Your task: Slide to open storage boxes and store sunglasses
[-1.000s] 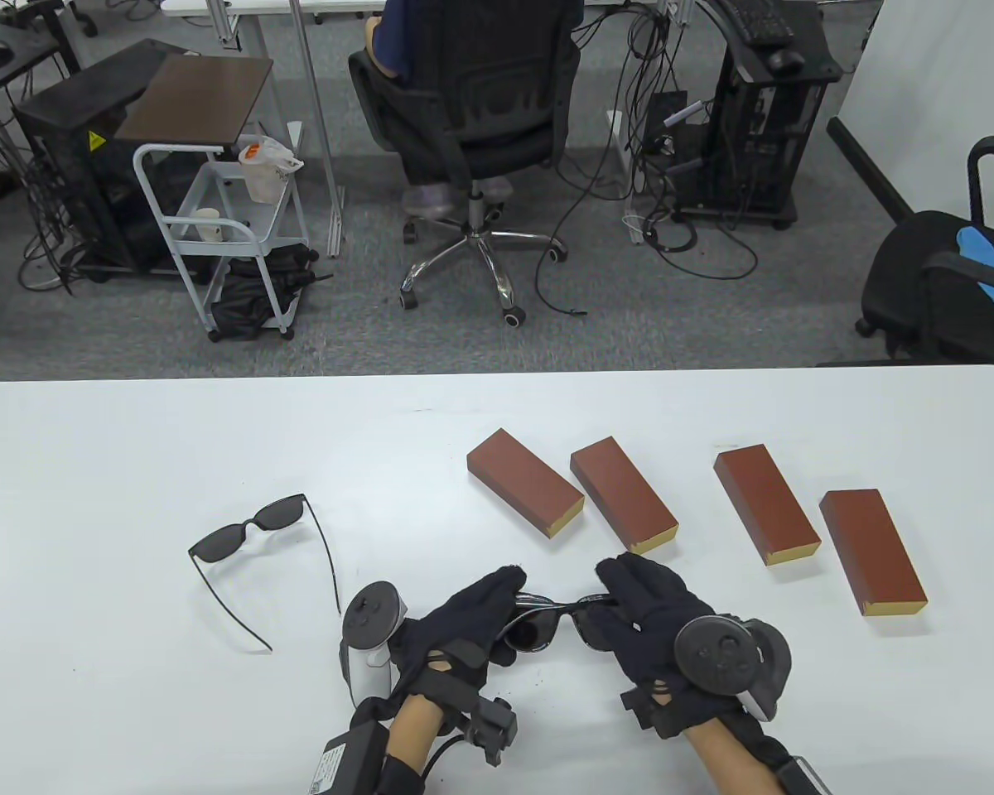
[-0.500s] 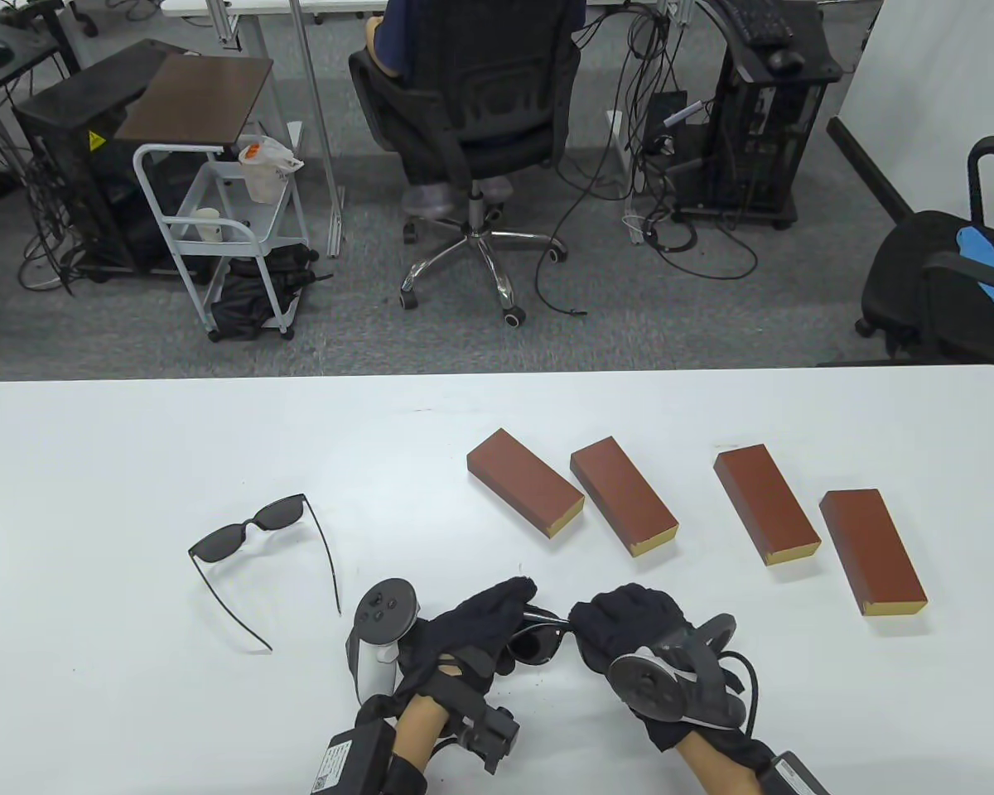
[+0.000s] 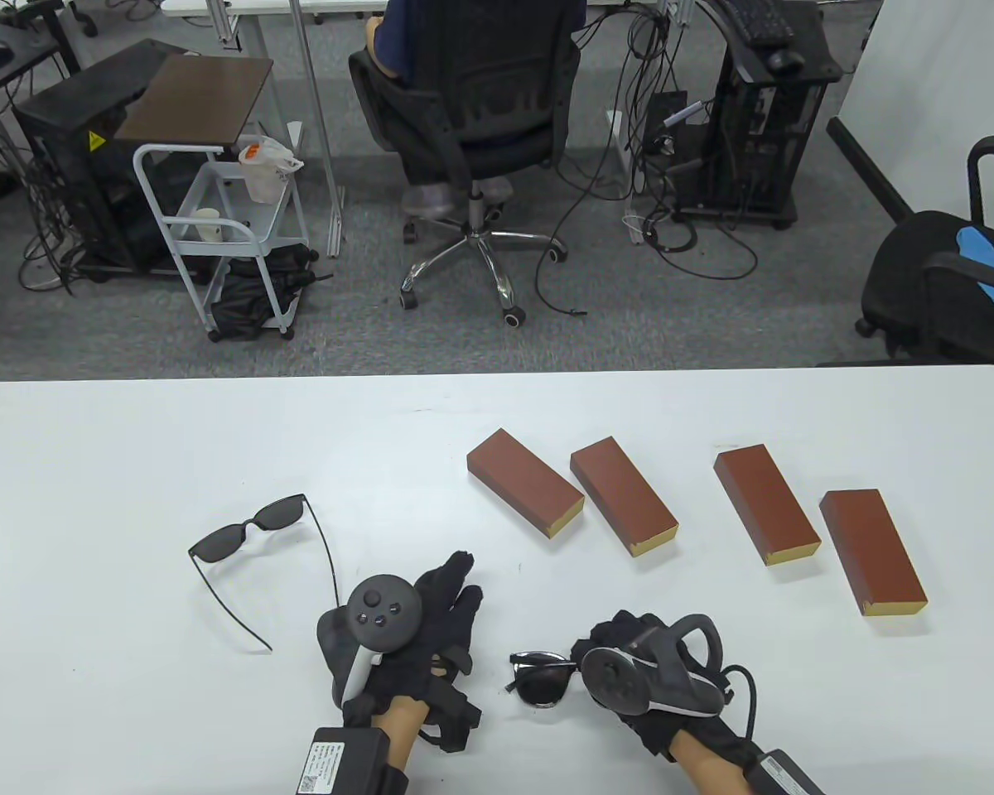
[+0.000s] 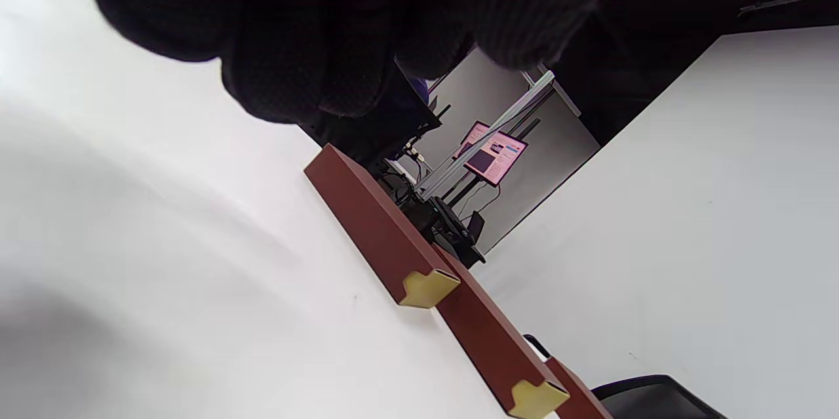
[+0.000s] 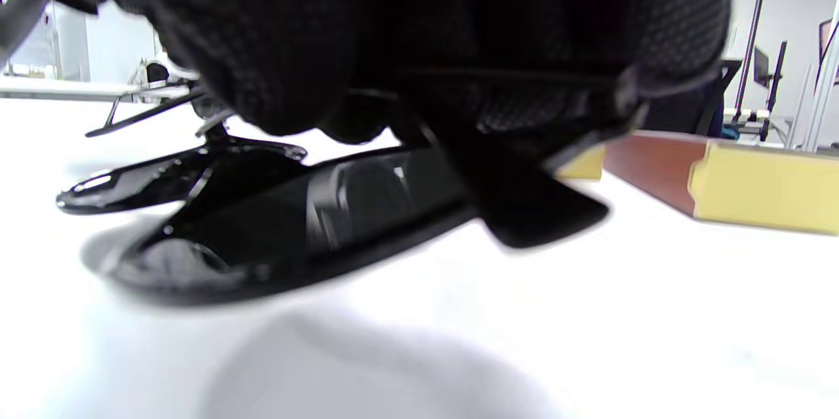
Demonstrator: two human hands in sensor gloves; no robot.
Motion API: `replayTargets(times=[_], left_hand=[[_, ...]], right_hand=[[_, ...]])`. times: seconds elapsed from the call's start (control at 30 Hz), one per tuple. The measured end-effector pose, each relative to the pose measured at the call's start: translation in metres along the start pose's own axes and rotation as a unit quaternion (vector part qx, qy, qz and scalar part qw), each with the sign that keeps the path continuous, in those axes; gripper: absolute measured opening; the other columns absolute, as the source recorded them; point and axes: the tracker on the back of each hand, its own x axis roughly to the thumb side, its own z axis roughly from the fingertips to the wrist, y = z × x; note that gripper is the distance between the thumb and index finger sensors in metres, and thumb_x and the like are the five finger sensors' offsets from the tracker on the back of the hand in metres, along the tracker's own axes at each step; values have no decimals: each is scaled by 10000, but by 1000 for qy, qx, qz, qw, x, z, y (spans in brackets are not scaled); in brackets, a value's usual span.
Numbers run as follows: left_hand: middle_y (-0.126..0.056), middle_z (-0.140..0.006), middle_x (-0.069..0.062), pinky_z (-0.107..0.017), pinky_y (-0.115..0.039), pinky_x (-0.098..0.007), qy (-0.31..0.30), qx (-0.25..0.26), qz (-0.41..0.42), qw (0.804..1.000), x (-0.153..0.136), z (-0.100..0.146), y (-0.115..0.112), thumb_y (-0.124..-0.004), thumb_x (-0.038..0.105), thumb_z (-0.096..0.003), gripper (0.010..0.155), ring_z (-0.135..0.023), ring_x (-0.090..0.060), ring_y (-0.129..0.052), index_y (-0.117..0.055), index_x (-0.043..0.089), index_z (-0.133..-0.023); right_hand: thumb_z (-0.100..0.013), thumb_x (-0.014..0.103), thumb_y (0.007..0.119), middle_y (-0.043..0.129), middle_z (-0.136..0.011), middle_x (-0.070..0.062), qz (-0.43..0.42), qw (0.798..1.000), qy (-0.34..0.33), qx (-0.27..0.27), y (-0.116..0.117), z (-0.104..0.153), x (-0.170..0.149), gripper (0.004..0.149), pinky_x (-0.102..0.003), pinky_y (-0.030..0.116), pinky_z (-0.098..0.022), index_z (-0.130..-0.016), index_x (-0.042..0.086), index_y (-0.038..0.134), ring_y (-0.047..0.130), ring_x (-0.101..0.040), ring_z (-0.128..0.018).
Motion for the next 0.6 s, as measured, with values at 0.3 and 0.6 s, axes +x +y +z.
replayTargets(times=[0.3, 0.6], left_hand=[[-821, -992, -88, -526, -746, -563, -13, 8, -28, 999, 7, 1, 0, -768, 443, -471, 567, -803, -347, -886, -731, 270, -1010], [-803, -1008, -88, -551, -730, -574, -21, 18, -36, 999, 7, 1, 3, -767, 447, -471, 573, -831, -349, -867, -724, 273, -1015]], right_hand=[[-281, 380, 912, 975, -632, -52, -11, 1000, 15, 24, 13, -2, -2, 389, -464, 820, -462, -651, 260, 926, 944, -293, -586], [-290, 435, 889, 950, -697, -66, -66, 995, 77, -21, -4, 5, -29, 428, -476, 799, -498, -682, 264, 908, 916, -319, -641]])
